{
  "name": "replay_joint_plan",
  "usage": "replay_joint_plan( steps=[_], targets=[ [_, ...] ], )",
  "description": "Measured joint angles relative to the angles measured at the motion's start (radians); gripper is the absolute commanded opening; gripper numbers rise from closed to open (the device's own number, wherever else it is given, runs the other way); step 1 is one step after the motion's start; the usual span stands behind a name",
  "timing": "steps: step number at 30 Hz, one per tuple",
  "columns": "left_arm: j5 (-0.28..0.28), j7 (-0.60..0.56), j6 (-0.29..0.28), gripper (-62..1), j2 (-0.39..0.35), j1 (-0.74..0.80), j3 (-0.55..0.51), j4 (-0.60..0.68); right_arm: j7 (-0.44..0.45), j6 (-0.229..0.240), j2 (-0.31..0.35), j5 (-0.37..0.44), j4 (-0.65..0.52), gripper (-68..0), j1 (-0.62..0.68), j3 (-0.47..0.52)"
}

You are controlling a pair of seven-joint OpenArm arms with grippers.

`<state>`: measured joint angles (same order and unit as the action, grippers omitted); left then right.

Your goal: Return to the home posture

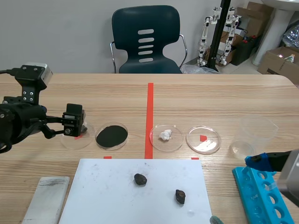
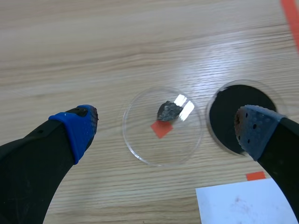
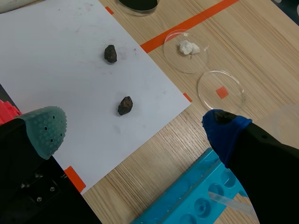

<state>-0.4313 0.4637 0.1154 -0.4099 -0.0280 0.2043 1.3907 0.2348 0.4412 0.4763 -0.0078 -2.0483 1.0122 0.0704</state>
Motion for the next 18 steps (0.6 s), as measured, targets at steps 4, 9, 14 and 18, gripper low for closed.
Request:
replay_joint_plan(
  steps=[4,9,14,18],
  targets=[
    [0.000,-0.117,-0.021,0.4,-0.058,0.137,0.000,0.155,0.000,0.000,0.000,0.000,0.000,-6.7,0.000,0.000],
    [0.004,-0.257,-0.150,0.4,-0.128,0.335,0.000,0.314,0.000,0.000,0.000,0.000,0.000,-6.7,0.000,0.000],
    [0.011,-0.359,-0.182,0.4,-0.186,0.520,-0.016,0.430,0.000,0.000,0.000,0.000,0.000,-6.7,0.000,0.000],
    [0.014,-0.396,-0.217,0.4,-0.194,0.669,-0.096,0.505,0.000,0.000,0.000,0.000,0.000,-6.7,0.000,0.000]
  ],
)
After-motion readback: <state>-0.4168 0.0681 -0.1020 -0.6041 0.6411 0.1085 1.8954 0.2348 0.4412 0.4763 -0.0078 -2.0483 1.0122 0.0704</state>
